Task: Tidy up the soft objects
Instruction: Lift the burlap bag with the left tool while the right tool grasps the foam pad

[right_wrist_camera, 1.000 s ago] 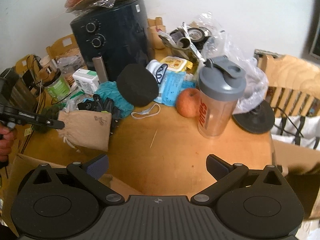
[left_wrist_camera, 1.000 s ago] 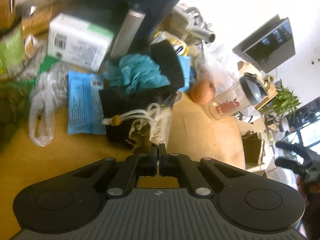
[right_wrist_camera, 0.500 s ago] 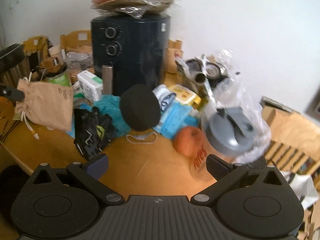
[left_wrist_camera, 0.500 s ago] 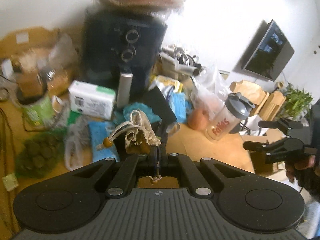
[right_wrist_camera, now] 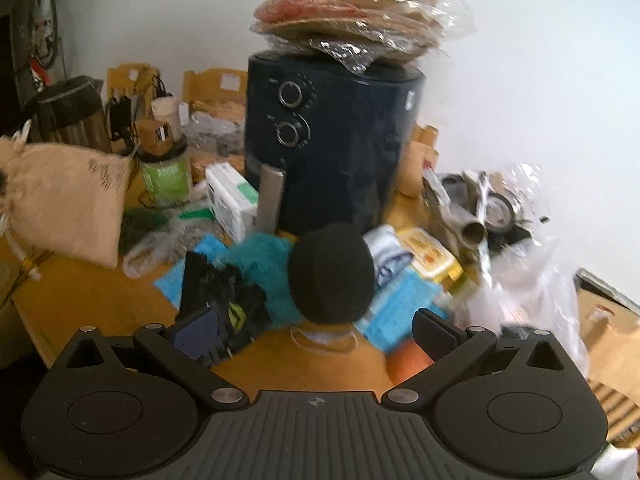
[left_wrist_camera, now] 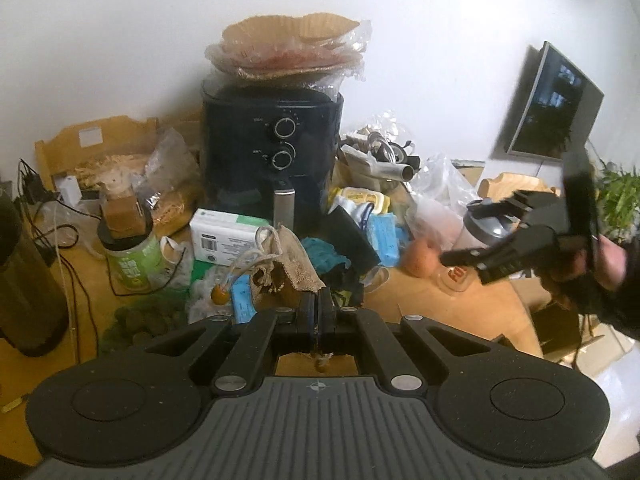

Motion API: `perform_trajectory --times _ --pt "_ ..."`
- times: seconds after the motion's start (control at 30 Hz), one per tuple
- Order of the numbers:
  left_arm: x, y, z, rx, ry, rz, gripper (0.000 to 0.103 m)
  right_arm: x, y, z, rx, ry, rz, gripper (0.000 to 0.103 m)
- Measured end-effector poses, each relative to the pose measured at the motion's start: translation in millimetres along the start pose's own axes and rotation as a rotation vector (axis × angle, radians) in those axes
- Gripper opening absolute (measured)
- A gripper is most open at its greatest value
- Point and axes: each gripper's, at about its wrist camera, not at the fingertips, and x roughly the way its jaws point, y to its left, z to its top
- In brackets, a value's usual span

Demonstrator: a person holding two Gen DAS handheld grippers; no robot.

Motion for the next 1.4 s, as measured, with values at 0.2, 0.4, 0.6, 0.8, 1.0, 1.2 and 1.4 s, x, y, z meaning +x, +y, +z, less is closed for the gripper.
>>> perform_trajectory --times 0.2,0.4,0.6,0.8,1.0,1.2,1.4 --pt "-16 -4 -8 -0.02 -0.02 0.026 0.001 31 1 13 -0.042 -0.021 -0.031 0.103" --pt "-29 -5 -18 -0.077 -0.033 0.051 0.001 62 6 19 -0.082 -0.014 -0.025 0.103" --pt "-37 -5 -29 -0.119 -0.032 0.079 0.001 108 12 11 -0.102 0.035 -0.062 0.103" --pt "-42 -1 -41 -0.152 -0.012 0.102 0.001 152 19 -1 -0.158 0.095 -0.123 0.103" --pt "-48 7 -52 -0.184 0.012 0.124 0.001 178 24 -8 -0.181 0.109 -0.18 0.096" --pt "-53 12 -56 -0.212 0.021 0.142 0.001 191 29 -13 -0.213 0.114 -0.234 0.087" --pt "-53 11 -53 -0.205 0.017 0.136 0.001 186 36 -10 -0.233 0.094 -0.236 0.052"
